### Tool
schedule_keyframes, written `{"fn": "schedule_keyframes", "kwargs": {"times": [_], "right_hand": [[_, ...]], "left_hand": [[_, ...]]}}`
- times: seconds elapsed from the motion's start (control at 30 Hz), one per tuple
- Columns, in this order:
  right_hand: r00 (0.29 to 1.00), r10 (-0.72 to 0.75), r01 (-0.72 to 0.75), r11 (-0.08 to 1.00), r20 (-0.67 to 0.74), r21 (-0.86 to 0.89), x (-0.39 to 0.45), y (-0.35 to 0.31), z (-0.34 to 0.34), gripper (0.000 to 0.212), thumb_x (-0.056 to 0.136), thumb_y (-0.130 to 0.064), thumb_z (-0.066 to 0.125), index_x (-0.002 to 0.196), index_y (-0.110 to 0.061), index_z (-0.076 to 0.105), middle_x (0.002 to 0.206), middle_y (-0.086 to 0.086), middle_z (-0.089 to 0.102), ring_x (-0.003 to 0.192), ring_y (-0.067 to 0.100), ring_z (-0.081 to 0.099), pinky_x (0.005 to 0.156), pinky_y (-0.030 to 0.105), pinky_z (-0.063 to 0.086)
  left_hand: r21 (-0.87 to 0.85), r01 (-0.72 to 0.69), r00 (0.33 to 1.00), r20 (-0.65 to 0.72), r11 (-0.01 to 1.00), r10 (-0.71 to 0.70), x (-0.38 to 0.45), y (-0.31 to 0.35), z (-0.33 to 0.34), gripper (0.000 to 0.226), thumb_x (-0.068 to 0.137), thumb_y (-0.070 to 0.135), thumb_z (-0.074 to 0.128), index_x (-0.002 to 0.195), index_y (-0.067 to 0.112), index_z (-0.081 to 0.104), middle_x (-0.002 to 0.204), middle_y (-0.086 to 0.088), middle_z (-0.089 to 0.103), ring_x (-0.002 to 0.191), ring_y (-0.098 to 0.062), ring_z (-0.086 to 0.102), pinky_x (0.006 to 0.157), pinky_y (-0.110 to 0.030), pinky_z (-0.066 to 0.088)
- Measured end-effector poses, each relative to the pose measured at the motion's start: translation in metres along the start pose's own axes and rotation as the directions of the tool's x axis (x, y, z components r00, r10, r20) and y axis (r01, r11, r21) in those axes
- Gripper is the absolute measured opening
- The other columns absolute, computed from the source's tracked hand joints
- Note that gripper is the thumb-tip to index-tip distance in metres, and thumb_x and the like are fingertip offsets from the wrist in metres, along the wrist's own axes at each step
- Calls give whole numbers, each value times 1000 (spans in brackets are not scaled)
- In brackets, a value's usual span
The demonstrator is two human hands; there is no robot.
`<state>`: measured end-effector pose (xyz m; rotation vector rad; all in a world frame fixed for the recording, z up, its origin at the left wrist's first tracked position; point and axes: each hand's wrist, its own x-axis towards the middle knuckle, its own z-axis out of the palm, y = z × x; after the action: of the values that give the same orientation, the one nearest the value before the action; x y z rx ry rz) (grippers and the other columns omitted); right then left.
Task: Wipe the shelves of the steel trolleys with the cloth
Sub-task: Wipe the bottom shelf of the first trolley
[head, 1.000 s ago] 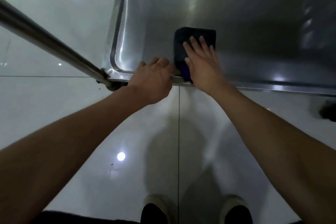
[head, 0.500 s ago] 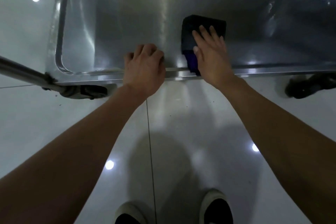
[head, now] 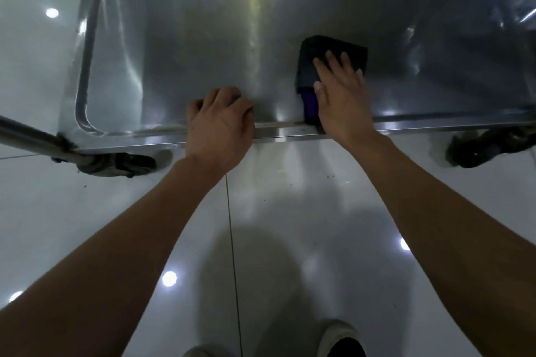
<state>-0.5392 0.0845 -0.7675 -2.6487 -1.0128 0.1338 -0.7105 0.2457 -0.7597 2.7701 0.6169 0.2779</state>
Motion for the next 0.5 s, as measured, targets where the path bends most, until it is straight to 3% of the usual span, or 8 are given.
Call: {"fn": "schedule_keyframes", "kwargs": {"times": [0.17,0.33,0.5], "right_hand": [[999,-33,33,999,32,7,18,-32,10,48,107,-26,30,156,-20,30,165,6,20,154,26,8,124,47,8],[995,-92,91,996,48,15,39,-84,34,49,106,-28,32,155,-21,30,165,4,19,154,24,6,124,48,6],[977,-201,202,979,75,2,68,-143,62,49,107,-28,34,155,-22,29,166,2,18,154,25,6,124,48,6]], "left_hand": [[-7,-1,1000,-15,1000,1,0,-30,-16,26,92,20,59,115,15,70,126,-7,63,121,-32,52,91,-46,41],[81,157,985,-80,984,-151,-11,-86,-40,22,90,22,58,109,17,69,123,-7,63,119,-35,51,91,-51,41],[149,303,953,-62,941,-297,-23,-130,-59,28,95,26,55,118,17,67,130,-8,60,123,-37,49,97,-55,41]]}}
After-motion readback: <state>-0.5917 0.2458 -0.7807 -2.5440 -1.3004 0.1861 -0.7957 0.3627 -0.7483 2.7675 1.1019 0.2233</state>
